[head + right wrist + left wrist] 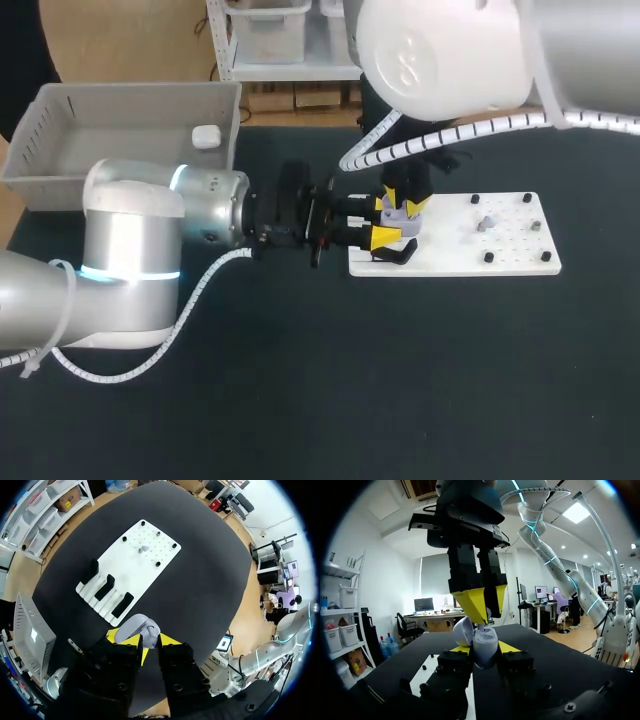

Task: Pick up each earbud case from the left stands, insert the matching earbuds, close the lid, and place the case in the box.

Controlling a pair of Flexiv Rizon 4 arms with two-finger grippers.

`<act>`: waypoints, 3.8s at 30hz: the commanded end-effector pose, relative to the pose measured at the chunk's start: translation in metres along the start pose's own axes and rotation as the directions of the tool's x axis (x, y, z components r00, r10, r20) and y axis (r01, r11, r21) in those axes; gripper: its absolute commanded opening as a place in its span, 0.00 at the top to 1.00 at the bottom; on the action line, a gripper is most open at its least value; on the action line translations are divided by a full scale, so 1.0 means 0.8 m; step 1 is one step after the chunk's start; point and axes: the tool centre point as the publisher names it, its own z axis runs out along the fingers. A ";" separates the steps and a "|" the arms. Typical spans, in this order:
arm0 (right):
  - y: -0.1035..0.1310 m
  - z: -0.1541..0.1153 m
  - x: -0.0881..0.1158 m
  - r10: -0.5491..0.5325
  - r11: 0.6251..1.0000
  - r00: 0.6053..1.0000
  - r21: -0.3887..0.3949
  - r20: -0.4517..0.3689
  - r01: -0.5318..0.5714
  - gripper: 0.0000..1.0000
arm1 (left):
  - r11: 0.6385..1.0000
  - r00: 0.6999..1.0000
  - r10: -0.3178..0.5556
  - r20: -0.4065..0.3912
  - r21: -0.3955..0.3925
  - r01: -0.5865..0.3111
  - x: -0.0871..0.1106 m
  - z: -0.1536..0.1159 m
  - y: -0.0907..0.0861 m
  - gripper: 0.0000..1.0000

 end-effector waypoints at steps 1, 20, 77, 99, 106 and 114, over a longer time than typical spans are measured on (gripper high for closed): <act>0.002 0.001 -0.001 0.001 1.000 1.000 0.003 -0.002 -0.001 1.00 | 1.000 1.000 0.002 0.001 -0.002 -0.002 0.000 0.000 0.000 1.00; -0.075 -0.036 0.014 -0.151 0.941 0.954 -0.259 0.260 0.220 0.00 | 1.000 1.000 0.002 0.001 -0.002 -0.002 0.000 0.000 0.000 1.00; -0.019 0.131 -0.183 -0.521 0.783 0.809 -0.226 0.272 0.580 0.00 | 1.000 1.000 0.002 0.001 -0.002 -0.002 0.000 0.000 0.000 1.00; -0.032 0.133 -0.195 -0.557 0.748 0.776 -0.227 0.294 0.623 0.00 | 1.000 1.000 0.002 0.001 -0.002 -0.002 0.000 0.000 0.000 1.00; -0.034 0.137 -0.190 -0.596 0.699 0.738 -0.247 0.316 0.671 0.00 | 1.000 1.000 0.002 0.001 -0.002 -0.002 0.000 0.000 0.000 1.00; -0.016 0.145 -0.185 -0.632 0.665 0.705 -0.242 0.321 0.706 0.48 | 1.000 1.000 0.002 0.001 -0.002 -0.002 0.000 0.000 0.000 1.00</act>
